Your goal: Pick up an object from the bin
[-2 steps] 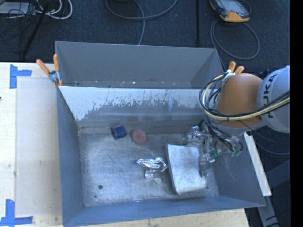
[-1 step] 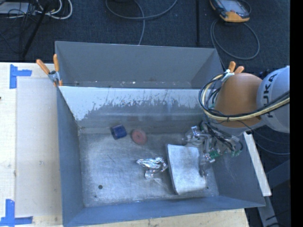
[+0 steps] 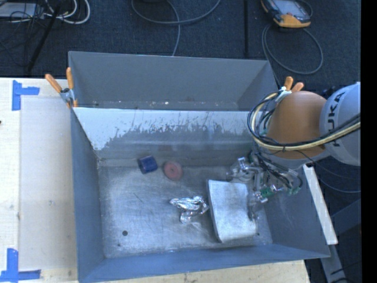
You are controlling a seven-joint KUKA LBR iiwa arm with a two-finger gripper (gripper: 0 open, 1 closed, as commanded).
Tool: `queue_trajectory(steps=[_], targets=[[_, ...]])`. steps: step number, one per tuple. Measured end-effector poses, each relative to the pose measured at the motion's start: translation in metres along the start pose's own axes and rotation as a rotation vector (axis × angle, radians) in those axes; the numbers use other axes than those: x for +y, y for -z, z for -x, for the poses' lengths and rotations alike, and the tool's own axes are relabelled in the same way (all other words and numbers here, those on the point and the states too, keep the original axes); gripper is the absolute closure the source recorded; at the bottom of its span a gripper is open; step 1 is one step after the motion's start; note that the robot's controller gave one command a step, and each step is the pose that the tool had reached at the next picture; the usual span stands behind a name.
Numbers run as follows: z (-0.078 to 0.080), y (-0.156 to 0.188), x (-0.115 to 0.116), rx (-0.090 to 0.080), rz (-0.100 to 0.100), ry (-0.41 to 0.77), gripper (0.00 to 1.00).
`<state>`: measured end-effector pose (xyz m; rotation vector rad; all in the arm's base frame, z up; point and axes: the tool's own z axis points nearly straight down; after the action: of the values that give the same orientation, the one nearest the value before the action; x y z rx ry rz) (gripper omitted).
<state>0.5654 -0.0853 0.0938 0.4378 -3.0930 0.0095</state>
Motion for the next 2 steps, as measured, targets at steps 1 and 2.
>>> queue_trajectory(steps=[1,2], targets=[[0.0010,0.0001,0.0014,-0.002,0.001,0.051,0.00],[0.0060,-0.0016,-0.0013,0.012,0.011,0.069,0.00]])
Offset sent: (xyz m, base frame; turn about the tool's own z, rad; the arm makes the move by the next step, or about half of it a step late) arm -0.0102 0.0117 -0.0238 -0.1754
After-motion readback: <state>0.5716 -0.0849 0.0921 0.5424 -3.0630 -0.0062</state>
